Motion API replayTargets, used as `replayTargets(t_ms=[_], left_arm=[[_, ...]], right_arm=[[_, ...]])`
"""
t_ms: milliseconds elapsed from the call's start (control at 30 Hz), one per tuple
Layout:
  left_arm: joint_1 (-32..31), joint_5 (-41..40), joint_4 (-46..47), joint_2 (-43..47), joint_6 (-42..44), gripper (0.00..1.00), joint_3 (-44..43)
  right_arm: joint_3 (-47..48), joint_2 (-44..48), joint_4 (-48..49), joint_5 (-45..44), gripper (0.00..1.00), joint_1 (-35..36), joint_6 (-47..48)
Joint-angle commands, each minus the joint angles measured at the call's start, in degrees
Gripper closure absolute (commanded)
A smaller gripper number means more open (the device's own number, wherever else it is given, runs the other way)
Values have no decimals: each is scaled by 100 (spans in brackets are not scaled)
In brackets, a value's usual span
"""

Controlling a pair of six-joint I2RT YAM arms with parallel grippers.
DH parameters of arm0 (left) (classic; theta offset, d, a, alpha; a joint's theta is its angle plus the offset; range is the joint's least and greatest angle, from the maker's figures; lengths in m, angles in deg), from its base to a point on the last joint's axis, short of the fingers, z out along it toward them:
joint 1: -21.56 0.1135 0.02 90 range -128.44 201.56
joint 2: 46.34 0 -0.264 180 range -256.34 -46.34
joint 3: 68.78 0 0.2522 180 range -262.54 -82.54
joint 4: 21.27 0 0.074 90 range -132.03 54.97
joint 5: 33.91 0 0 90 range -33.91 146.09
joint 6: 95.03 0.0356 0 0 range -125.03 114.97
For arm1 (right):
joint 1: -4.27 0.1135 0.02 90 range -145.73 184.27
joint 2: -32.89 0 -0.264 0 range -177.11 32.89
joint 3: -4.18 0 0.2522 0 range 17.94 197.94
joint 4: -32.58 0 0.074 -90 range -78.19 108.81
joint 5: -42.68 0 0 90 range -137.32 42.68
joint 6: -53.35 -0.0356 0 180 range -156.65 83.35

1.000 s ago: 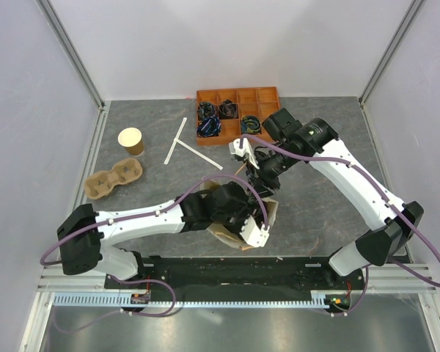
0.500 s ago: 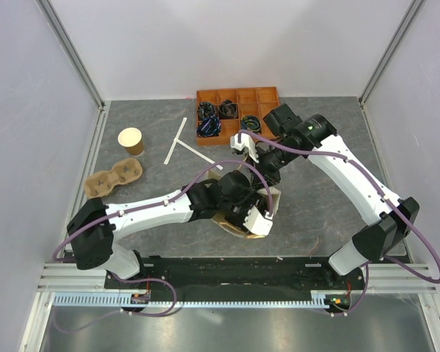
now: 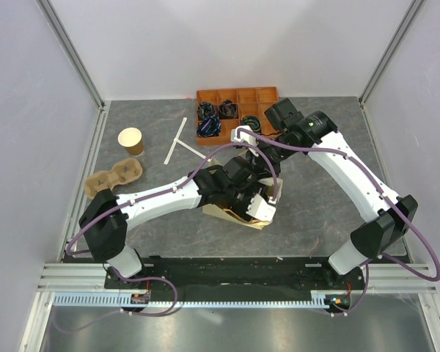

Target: Pack the takeout coffee

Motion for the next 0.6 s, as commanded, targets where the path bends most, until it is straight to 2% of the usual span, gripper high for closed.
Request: replayTargets(t_ms=[0, 133, 233, 300, 567], left_arm=[[184, -91, -754, -630, -241, 91, 125], [219, -169, -754, -770, -311, 91, 72], [228, -205, -684, -701, -443, 84, 19], [228, -292, -579, -648, -548, 76, 37], [219, -468, -315, -464, -751, 63, 2]], right_arm=[[-76, -183, -494, 234, 100, 115, -34], [-164, -201, -407, 102, 100, 89, -86], [-164, -227, -336, 57, 100, 45, -139], [-164, -245, -345, 119, 100, -25, -122], [-234, -157, -354, 303, 100, -25, -52]])
